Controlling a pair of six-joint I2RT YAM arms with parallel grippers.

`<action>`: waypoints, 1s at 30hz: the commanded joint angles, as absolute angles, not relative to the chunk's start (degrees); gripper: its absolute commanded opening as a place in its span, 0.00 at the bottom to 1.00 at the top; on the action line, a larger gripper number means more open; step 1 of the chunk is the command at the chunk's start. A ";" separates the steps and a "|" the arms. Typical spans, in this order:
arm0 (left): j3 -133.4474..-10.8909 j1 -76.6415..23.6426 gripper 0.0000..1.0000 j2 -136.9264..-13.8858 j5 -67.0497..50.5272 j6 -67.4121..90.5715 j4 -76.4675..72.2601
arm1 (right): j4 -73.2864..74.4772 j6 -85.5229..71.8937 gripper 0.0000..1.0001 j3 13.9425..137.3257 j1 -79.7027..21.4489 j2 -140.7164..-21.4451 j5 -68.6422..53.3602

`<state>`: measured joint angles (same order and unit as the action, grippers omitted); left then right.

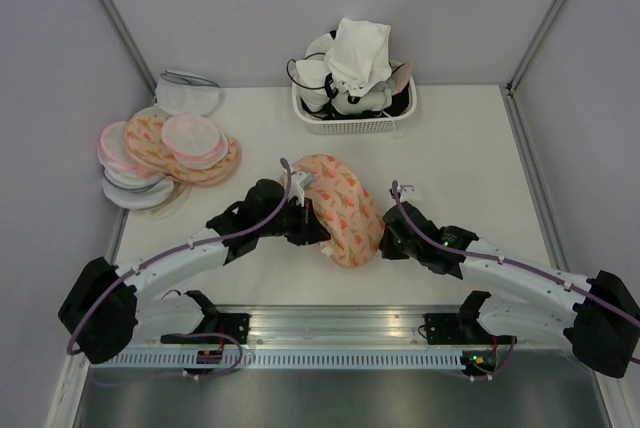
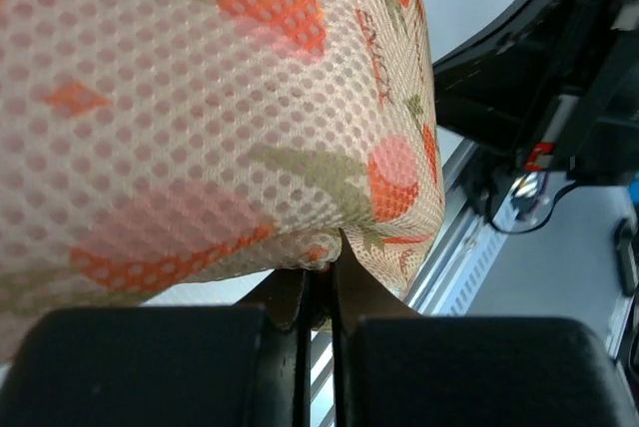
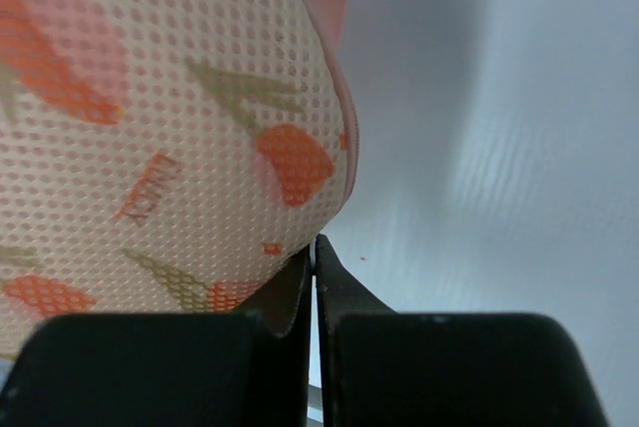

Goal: Unzip the laundry bag and remove the bra

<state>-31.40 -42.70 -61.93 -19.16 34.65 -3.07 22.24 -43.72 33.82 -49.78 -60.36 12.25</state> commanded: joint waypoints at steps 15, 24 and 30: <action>-51.06 -42.80 0.58 -85.52 -7.41 23.28 7.48 | 28.13 -42.71 0.00 34.02 -49.57 -54.31 18.02; -43.08 -42.89 0.84 -70.00 7.55 37.67 9.75 | 19.64 -41.76 0.00 31.21 -49.57 -56.33 8.38; -30.95 -43.77 0.90 -53.65 5.29 48.77 10.28 | -2.14 -40.34 0.00 28.83 -49.57 -66.52 -22.21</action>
